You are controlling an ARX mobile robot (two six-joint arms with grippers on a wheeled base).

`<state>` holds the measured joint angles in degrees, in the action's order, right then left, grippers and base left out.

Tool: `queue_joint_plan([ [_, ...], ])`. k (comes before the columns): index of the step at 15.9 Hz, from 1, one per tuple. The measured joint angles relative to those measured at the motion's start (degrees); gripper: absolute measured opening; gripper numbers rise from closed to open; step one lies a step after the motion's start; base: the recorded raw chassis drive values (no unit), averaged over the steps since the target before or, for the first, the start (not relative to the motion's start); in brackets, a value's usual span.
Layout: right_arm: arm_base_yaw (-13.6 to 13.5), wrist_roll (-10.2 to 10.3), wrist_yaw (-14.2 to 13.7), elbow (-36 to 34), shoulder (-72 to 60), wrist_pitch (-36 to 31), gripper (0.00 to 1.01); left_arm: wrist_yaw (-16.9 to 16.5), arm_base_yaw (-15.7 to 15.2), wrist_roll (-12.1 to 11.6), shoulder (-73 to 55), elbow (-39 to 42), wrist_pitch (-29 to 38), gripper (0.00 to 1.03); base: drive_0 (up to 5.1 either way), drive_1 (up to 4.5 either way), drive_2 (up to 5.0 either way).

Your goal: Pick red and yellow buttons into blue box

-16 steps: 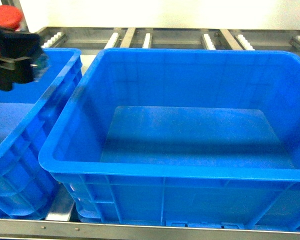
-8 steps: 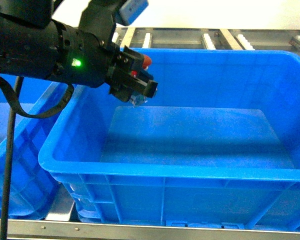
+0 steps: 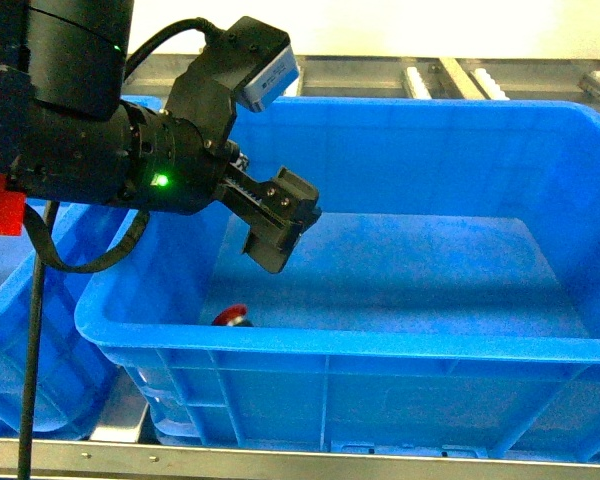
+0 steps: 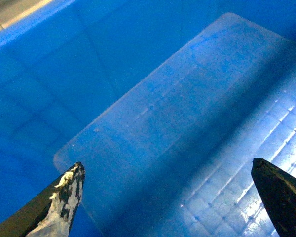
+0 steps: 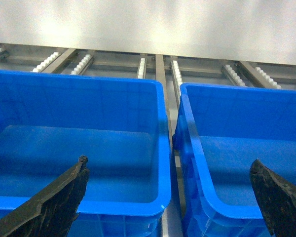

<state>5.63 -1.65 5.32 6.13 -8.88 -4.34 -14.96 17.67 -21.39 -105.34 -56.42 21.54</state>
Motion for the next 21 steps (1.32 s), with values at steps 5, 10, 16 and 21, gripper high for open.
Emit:
queue_joint_plan([
  [5, 0.0, 0.0, 0.0, 0.0, 0.0, 0.0, 0.98, 2.0, -4.0, 1.0, 14.8, 11.8, 16.3, 0.98, 0.0, 0.0, 0.0],
  [10, 0.0, 0.2, 0.0, 0.0, 0.0, 0.0, 0.98, 22.8, -11.1, 13.1, 42.4, 40.2, 32.6, 0.98, 0.0, 0.0, 0.0],
  [16, 0.0, 0.2, 0.0, 0.0, 0.0, 0.0, 0.98, 36.0, -2.8, 18.0, 70.7, 52.7, 12.5, 0.98, 0.0, 0.0, 0.0],
  [21, -5.6, 0.8, -5.3, -1.7, 5.0, 5.1, 0.43, 22.5, -10.2, 21.0, 80.8, 53.5, 0.4, 0.42, 0.0, 0.0, 0.0],
])
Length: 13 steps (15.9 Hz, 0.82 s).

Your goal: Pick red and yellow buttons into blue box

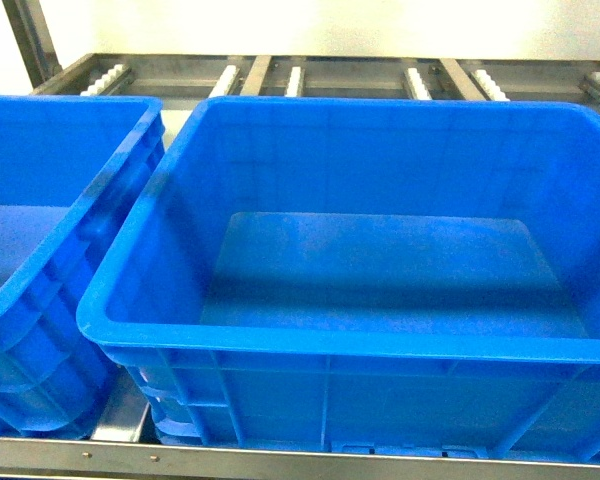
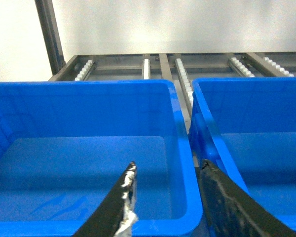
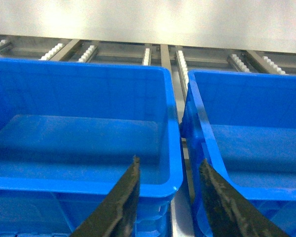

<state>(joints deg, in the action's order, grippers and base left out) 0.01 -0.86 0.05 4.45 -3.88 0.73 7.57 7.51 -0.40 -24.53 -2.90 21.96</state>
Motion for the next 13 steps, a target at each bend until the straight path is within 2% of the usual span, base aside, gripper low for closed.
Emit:
queue_joint_plan([
  [1, 0.0, 0.0, 0.0, -0.6, 0.3, 0.1, 0.32, -0.7, -0.8, 0.0, 1.3, 0.5, -1.3, 0.31, 0.0, 0.0, 0.0],
  [2, 0.0, 0.0, 0.0, -0.9, 0.6, -0.1, 0.21, -5.1, -4.0, 0.0, 2.5, 1.7, -0.6, 0.2, 0.0, 0.0, 0.0],
  [3, 0.0, 0.0, 0.0, -1.2, 1.0, -0.3, 0.08, -6.5, -7.7, 0.2, 3.6, 2.1, -1.4, 0.07, 0.0, 0.0, 0.0],
  [4, 0.0, 0.0, 0.0, -1.5, 1.1, -0.3, 0.02, -7.0, -7.8, 0.3, 5.5, 2.1, -3.1, 0.02, 0.0, 0.0, 0.0],
  [7, 0.0, 0.0, 0.0, -3.7, 3.4, -0.2, 0.02, -7.6, -7.3, 0.4, 9.7, 2.1, -7.0, 0.02, 0.0, 0.0, 0.0],
  [13, 0.0, 0.0, 0.0, -3.7, 3.7, -0.5, 0.02, -7.5, -7.4, 0.4, 16.2, 2.0, -14.2, 0.02, 0.0, 0.0, 0.0],
])
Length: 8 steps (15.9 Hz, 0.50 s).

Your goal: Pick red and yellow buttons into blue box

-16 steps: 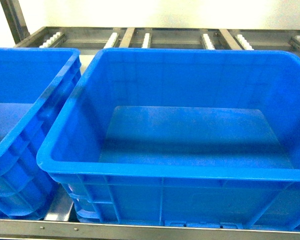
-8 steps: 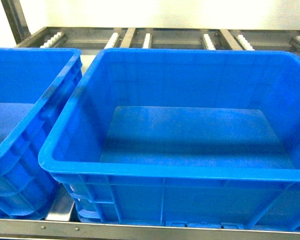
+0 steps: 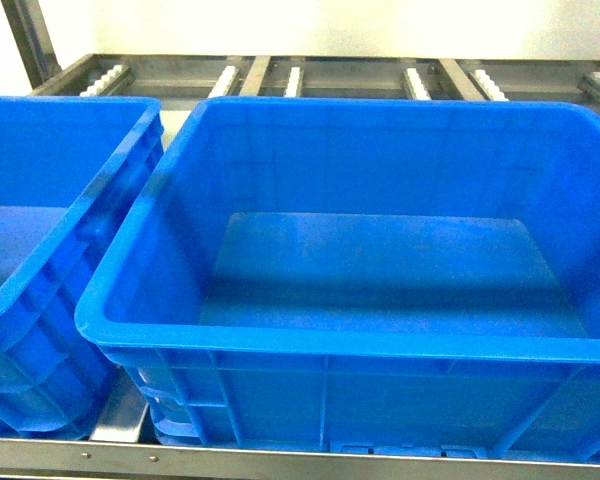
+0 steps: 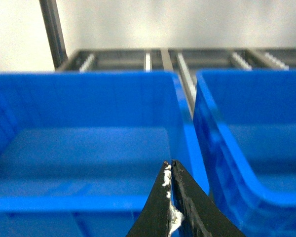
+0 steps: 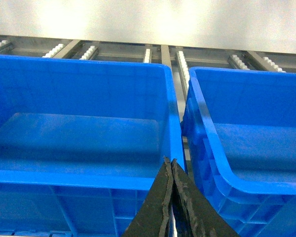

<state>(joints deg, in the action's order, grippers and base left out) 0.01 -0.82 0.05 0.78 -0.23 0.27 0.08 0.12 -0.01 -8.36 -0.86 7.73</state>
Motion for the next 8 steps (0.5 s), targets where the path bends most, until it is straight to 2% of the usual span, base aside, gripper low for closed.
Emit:
queue_joint_plan([
  [1, 0.0, 0.0, 0.0, 0.0, 0.0, 0.0, 0.02, -0.1, 0.0, 0.0, 6.1, 0.0, -8.5, 0.02, 0.0, 0.0, 0.0],
  [2, 0.0, 0.0, 0.0, 0.0, 0.0, 0.0, 0.02, -0.1, 0.0, 0.0, 7.7, -0.1, -6.8, 0.02, 0.0, 0.0, 0.0],
  [7, 0.0, 0.0, 0.1, 0.0, 0.0, 0.0, 0.02, -0.1, 0.0, 0.0, 7.8, 0.0, -8.0, 0.02, 0.0, 0.0, 0.0],
  [8, 0.0, 0.0, 0.1, 0.0, 0.0, 0.0, 0.07, -0.1, 0.0, 0.0, 7.8, 0.0, -8.0, 0.02, 0.0, 0.0, 0.0],
])
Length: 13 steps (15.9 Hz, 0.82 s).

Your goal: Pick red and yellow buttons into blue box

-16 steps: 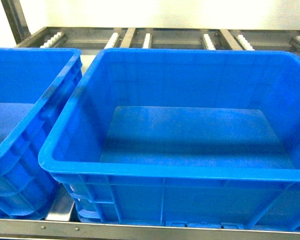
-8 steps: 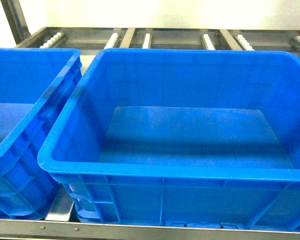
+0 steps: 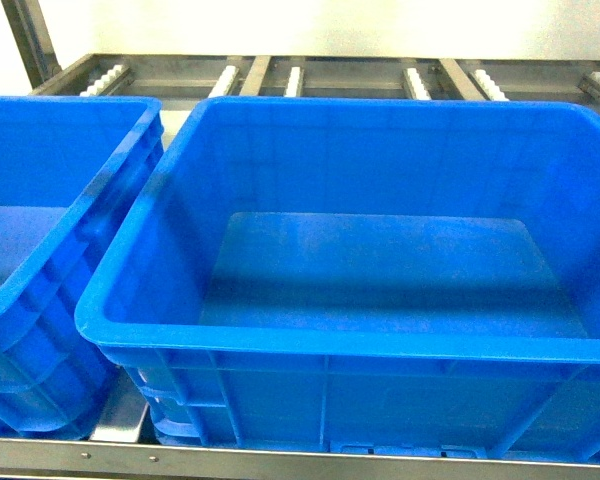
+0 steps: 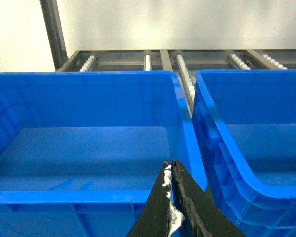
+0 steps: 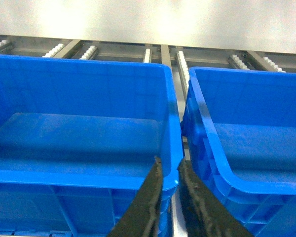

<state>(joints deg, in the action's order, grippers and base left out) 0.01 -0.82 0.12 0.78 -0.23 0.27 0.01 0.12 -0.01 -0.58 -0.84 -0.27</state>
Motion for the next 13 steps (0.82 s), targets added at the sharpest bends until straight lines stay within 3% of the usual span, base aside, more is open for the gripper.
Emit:
queue_joint_plan([
  [1, 0.0, 0.0, 0.0, 0.0, 0.0, 0.0, 0.2, 0.0, 0.0, 0.0, 0.0, 0.0, 0.0, 0.07, 0.0, 0.0, 0.0],
  [4, 0.0, 0.0, 0.0, 0.0, 0.0, 0.0, 0.55, 0.0, 0.0, 0.0, 0.0, 0.0, 0.0, 0.42, 0.0, 0.0, 0.0],
  [8, 0.0, 0.0, -0.1, 0.0, 0.0, -0.1, 1.0, 0.0, 0.0, 0.0, 0.0, 0.0, 0.1, 0.9, -4.9, 1.52, 3.4],
  [9, 0.0, 0.0, -0.1, 0.0, 0.0, 0.0, 0.97, 0.0, 0.0, 0.0, 0.0, 0.0, 0.0, 1.0, -4.9, 1.52, 3.4],
  [13, 0.0, 0.0, -0.1, 0.0, 0.0, -0.1, 0.98, 0.0, 0.0, 0.0, 0.0, 0.0, 0.1, 0.98, -4.9, 1.52, 3.4],
])
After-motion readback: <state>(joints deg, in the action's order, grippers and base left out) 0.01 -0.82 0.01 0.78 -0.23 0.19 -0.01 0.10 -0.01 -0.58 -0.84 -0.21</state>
